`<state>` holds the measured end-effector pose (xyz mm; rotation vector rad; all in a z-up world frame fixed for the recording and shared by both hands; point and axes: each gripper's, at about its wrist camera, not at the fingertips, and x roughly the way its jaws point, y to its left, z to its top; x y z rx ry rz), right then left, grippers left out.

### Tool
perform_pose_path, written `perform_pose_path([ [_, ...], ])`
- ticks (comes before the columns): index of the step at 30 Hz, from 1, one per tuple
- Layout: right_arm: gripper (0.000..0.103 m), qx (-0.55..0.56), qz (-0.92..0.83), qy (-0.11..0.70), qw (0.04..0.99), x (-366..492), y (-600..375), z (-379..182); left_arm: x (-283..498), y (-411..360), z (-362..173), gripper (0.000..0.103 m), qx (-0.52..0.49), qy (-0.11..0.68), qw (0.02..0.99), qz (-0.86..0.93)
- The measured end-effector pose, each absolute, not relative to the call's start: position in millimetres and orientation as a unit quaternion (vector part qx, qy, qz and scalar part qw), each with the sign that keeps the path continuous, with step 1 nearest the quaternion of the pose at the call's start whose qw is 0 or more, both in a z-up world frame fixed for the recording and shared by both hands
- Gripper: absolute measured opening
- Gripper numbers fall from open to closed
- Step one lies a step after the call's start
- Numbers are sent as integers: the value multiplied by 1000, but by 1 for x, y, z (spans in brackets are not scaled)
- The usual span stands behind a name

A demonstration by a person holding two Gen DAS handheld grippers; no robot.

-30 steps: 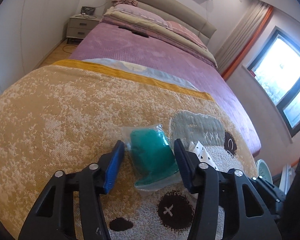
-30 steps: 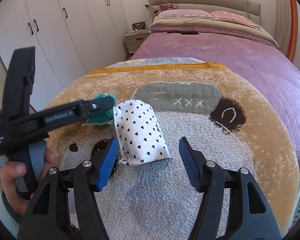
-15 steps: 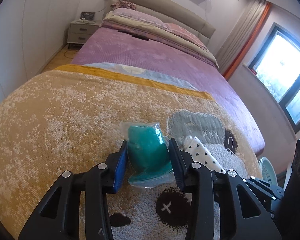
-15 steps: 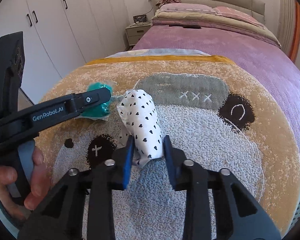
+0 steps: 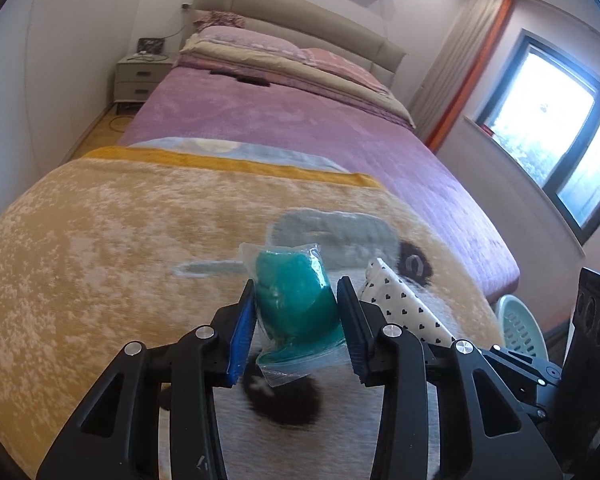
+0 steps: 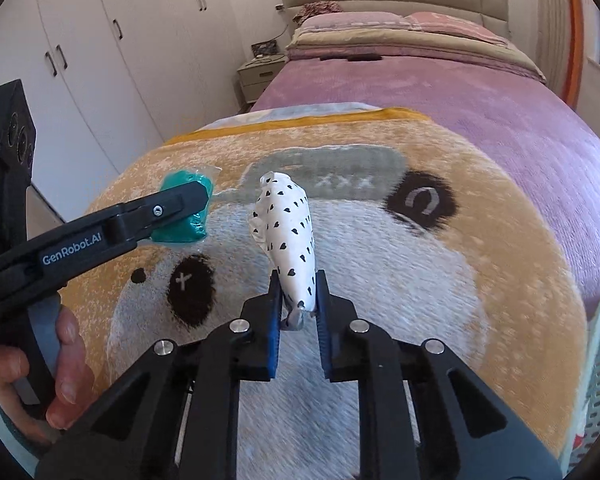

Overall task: Collect trash
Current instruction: 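Carry the teal packet and dotted paper over the basket and open both grippers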

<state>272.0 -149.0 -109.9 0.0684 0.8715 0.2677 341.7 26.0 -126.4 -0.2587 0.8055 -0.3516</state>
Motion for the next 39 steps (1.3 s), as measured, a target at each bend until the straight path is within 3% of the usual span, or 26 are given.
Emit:
perform_pose_path([
  [23,13,39,-54,345,936,189,-315,-49,290,-144,-95,38,-29,366,879,-305],
  [39,14,93,-173,360,912,143,-437,-63,265,-277,-106,38,41,370,844,-386],
])
